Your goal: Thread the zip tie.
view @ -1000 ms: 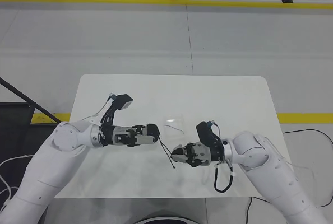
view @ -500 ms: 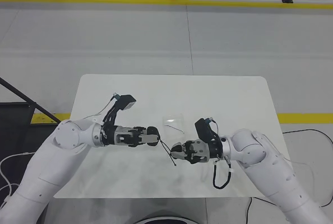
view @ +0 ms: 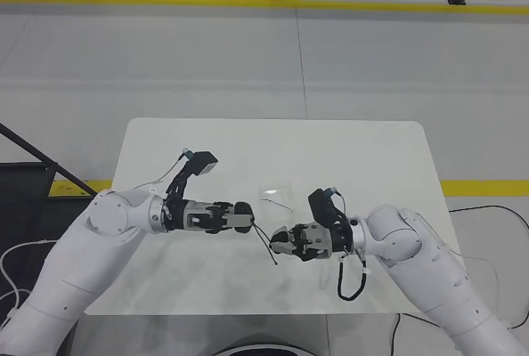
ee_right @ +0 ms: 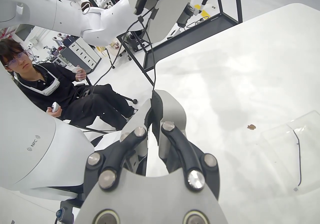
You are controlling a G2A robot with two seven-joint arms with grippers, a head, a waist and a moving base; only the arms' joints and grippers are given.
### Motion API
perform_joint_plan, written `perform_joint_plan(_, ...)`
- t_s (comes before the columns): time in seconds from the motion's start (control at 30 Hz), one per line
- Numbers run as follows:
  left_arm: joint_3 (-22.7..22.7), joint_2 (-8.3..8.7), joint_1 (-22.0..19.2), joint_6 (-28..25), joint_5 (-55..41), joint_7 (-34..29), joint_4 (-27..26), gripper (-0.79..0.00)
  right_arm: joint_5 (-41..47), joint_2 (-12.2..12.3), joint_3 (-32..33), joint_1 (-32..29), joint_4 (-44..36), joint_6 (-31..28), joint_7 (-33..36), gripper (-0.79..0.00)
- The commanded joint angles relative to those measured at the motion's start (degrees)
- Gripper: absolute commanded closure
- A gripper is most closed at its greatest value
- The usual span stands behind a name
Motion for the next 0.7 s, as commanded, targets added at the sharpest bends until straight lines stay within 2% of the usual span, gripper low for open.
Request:
perform_joint_plan(0.0, 0.13, 0.06, -0.08, -0.07, -0.04, 0.07, 0.05, -0.034, -0.11, 0.04, -0.1, 0.05, -0.02, 0.0, -0.04, 0.0)
perform_joint_plan(0.13, 0.32, 0.17, -0.25, -0.15, -0.15, 0.15, 0.15, -0.04, -0.25, 0.11, -0.31, 0.12, -0.07, 0.0, -0.17, 0.0)
perform_joint_plan(0.17, 0.37, 0.2, -0.29, -0.17, -0.18, 0.17, 0.18, 0.0, -0.28, 0.13, -0.37, 0.13, -0.08, 0.0, -0.23, 0.0)
perform_joint_plan(0.43, 0.59, 0.4, -0.51, -0.75, -0.44, 0.75, 0.74, 0.0, -0.43, 0.33, -0.7, 0.24, -0.48, 0.0, -0.52, 0.0)
perform_joint_plan(0.67, -0.12, 0.48, -0.59, -1.41, -2.27, 1.42, 2.29, 0.0, 0.13, 1.29, 0.28, -1.22, -3.93, 0.0, -0.44, 0.0)
